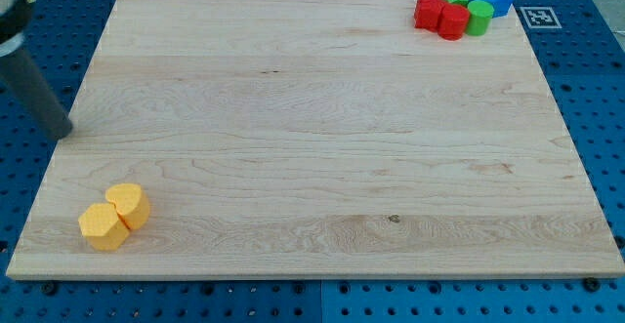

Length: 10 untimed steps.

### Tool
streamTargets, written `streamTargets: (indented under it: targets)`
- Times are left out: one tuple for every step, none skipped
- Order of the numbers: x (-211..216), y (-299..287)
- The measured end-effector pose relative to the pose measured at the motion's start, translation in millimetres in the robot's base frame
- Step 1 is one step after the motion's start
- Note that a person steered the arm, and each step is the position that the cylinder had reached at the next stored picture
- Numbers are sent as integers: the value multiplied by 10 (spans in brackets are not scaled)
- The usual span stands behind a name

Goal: Move your arm towards the yellow hexagon

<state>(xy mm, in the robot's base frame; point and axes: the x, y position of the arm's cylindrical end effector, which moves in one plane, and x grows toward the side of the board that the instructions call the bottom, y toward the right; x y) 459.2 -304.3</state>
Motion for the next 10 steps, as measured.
streamTargets:
  targets:
    - [0, 0]
    - [107, -6]
    - [468, 1]
    - [1253, 3]
    - [1397, 4]
    - [1453, 187]
    - [1538, 546]
    - [1538, 602]
    - [1498, 582]
    - [1305, 607]
